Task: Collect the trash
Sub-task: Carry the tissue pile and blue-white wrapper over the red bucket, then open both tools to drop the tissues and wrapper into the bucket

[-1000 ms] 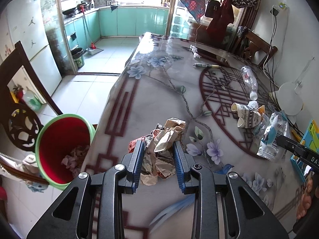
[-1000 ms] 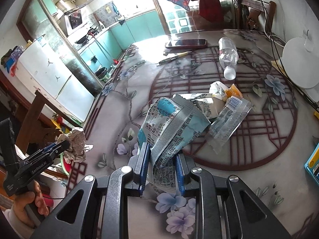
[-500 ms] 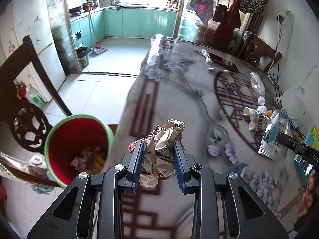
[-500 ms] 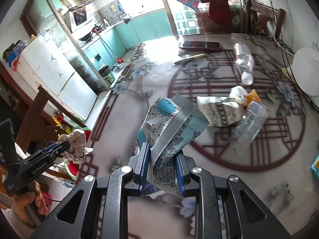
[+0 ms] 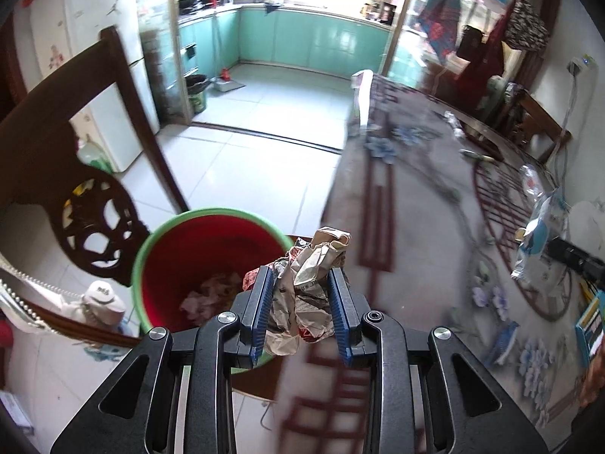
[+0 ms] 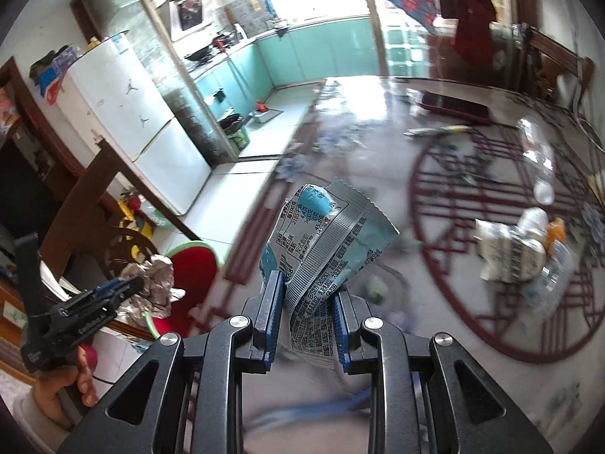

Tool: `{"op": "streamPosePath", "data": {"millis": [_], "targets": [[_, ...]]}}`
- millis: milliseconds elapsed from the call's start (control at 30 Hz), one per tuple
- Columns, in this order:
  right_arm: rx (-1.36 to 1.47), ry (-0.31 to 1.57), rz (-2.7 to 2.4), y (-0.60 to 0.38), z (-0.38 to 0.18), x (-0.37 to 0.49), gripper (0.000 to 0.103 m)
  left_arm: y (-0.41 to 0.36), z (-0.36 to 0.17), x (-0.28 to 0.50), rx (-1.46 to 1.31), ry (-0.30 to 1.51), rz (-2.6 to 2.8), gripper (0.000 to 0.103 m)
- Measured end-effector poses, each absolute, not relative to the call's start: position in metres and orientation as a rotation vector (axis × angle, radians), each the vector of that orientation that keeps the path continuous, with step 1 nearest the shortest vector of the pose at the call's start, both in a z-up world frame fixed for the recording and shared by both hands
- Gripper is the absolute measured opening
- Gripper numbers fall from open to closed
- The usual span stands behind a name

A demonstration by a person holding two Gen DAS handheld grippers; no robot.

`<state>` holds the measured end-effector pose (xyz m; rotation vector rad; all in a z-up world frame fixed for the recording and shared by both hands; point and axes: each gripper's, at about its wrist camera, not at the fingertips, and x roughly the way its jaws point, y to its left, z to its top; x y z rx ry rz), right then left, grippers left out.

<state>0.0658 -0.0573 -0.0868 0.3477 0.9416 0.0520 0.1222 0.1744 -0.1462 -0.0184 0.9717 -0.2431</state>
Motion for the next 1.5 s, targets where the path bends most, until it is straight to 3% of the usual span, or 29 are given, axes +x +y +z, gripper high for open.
{"op": "streamPosePath", "data": {"millis": [567, 1067, 1100, 1133, 1267, 1500], "targets": [[0.305, 1.046, 0.370, 0.093, -0.116, 0.154, 0.022, 0.275, -0.175, 0.146, -0.107, 1.035, -0.053, 0.029], [0.262, 1.117, 0.468, 0.131, -0.134, 0.175, 0.022, 0.281, -0.192, 0.169, -0.128, 1.075, -0.025, 0.029], [0.260, 1.114, 0.464, 0.131, -0.134, 0.175, 0.023, 0.281, -0.192, 0.169, -0.130, 1.075, -0.019, 0.033], [0.256, 1.111, 0.454, 0.131, -0.135, 0.176, 0.030, 0.282, -0.192, 0.170, -0.134, 1.074, -0.013, 0.036], [0.260, 1.126, 0.436, 0.133, -0.139, 0.182, 0.039, 0.286, -0.190, 0.168, -0.166, 1.060, 0.024, 0.070], [0.131, 1.008, 0.408, 0.135, -0.122, 0.168, 0.052, 0.291, -0.184, 0.156, -0.194, 1.053, 0.060, 0.075]]}}
